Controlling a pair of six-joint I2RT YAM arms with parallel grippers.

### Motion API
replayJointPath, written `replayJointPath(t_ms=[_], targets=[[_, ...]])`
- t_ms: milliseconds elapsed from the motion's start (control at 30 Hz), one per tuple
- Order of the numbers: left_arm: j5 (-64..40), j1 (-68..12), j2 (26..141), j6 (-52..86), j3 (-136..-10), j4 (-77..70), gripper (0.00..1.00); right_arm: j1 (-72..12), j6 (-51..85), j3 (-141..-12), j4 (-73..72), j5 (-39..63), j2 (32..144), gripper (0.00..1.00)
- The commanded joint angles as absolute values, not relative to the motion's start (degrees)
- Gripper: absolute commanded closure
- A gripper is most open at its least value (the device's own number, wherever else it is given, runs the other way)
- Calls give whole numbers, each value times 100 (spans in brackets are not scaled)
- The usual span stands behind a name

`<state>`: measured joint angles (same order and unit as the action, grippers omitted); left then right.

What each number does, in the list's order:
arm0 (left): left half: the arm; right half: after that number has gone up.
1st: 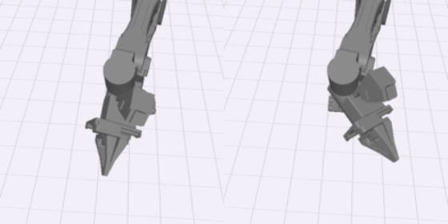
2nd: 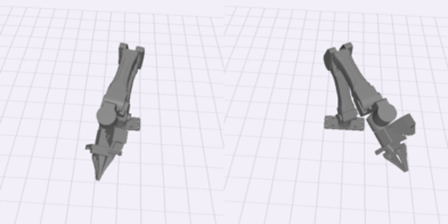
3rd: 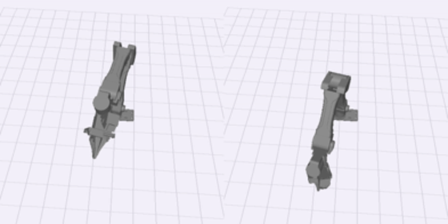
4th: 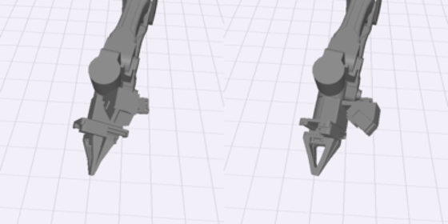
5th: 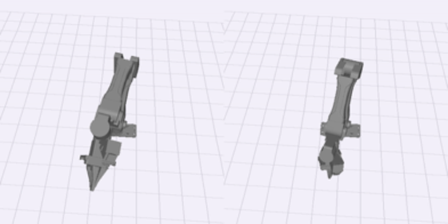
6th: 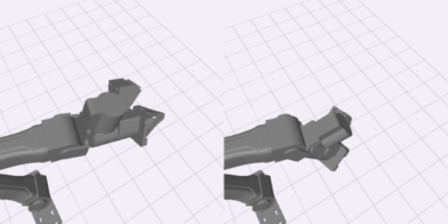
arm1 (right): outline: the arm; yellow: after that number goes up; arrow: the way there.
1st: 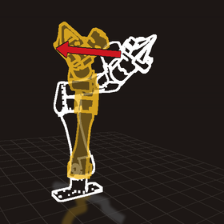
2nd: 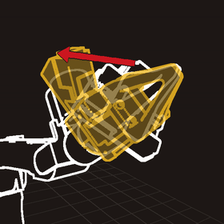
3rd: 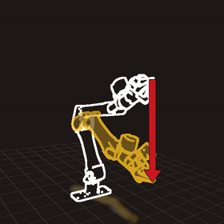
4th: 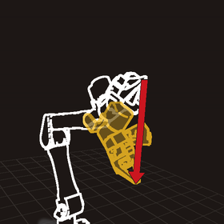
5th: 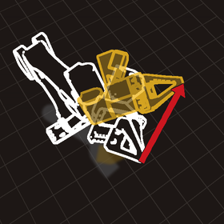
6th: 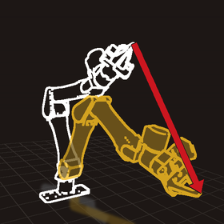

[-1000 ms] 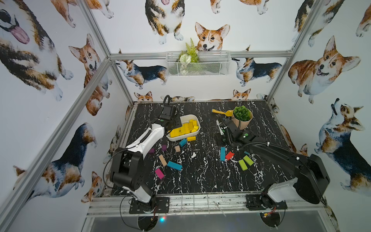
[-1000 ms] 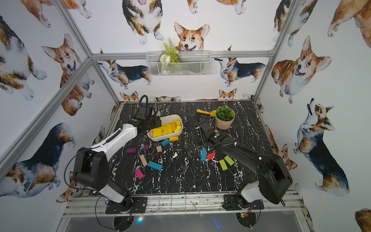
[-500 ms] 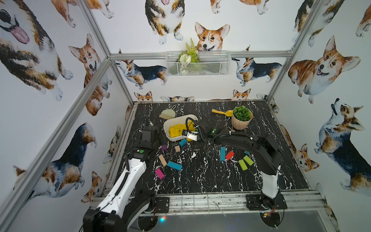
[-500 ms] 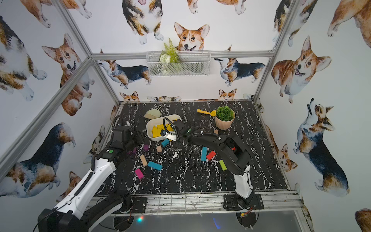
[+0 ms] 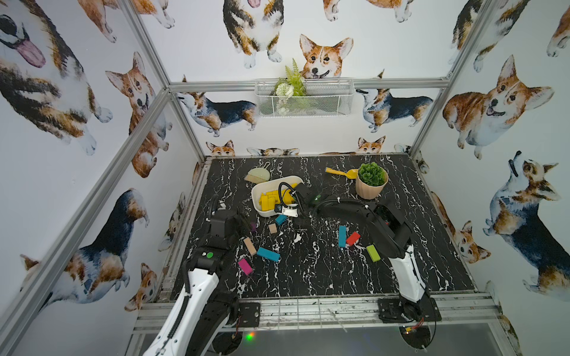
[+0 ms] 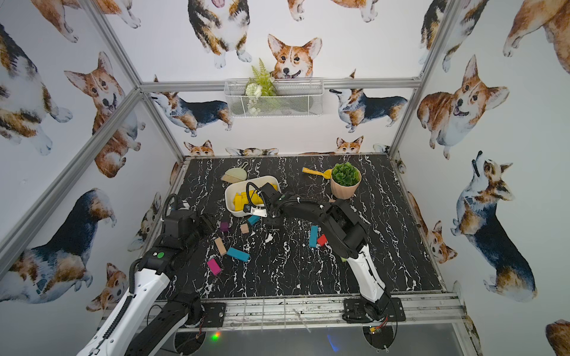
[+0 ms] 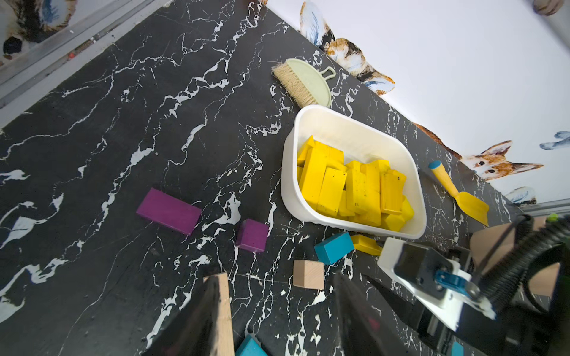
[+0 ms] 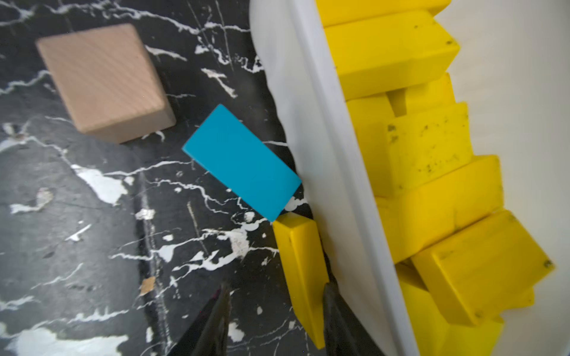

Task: Pick out the yellow building blocks
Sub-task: Pick up the building block from the center of the board.

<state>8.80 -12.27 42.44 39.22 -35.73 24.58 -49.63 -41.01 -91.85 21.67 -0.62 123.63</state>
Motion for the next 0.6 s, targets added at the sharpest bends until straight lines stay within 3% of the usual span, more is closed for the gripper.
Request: replayJointPath(t_ms=[0, 300, 567], targets=[[999, -1213, 4227, 3933, -3639, 2499, 38, -4890, -4354, -9416, 2332, -264, 12538, 50], [1045, -1213, 4223, 3968, -3582, 2514, 38, -4843, -4414, -9636, 2294, -351, 12928, 51], [1083, -1213, 4270, 3909, -3639, 2532, 38, -4834, -4475, -9937, 2874, -175, 13191, 60]])
